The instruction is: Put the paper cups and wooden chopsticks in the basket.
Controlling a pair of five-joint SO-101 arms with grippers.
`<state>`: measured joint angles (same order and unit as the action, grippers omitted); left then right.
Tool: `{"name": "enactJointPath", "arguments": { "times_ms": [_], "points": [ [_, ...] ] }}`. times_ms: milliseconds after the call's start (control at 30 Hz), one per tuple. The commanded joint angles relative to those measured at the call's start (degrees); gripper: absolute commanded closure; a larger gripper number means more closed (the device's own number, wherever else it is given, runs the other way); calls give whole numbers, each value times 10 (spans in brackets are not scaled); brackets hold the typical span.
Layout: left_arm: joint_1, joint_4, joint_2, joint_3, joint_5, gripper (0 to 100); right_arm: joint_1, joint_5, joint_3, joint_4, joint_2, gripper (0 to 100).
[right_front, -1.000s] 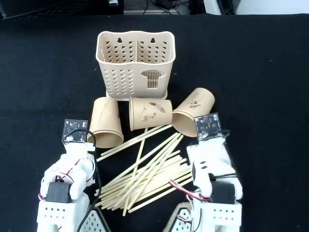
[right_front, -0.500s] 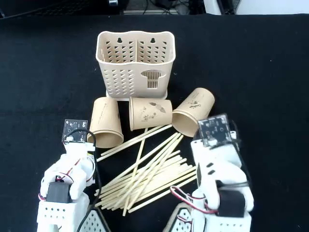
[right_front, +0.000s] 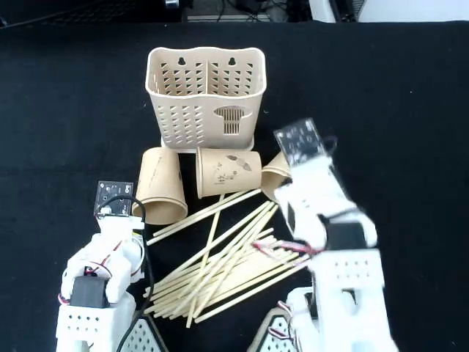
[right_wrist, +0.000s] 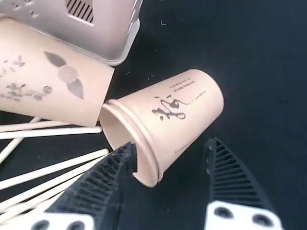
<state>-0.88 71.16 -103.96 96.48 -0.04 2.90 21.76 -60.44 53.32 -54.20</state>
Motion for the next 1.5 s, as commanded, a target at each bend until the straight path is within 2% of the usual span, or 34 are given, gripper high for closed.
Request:
{"name": "enactJointPath", "arguments": {
  "times_ms": [0, 233, 333, 633, 900, 967, 1167, 1467],
  "points": [
    [5, 7, -4, 8, 4, 969, 7, 29, 43, -34, 58, 747],
    [5, 7, -4, 8, 4, 969, 6, 164, 19, -43, 64, 747],
    [5, 7, -4, 8, 4, 969, -2, 193, 0, -83, 66, 747],
    [5, 7, -4, 8, 4, 969, -7, 211, -99, -196, 67, 747],
    [5, 7, -4, 8, 4, 969, -18, 211, -107, -204, 67, 753],
    [5, 7, -4, 8, 4, 969, -33, 211, -107, -208, 67, 786],
    [5, 7, -4, 8, 4, 969, -82, 211, -132, -272, 67, 989],
    [5, 7, -4, 8, 4, 969, -107, 208, -125, -270, 61, 986]
  ]
}}
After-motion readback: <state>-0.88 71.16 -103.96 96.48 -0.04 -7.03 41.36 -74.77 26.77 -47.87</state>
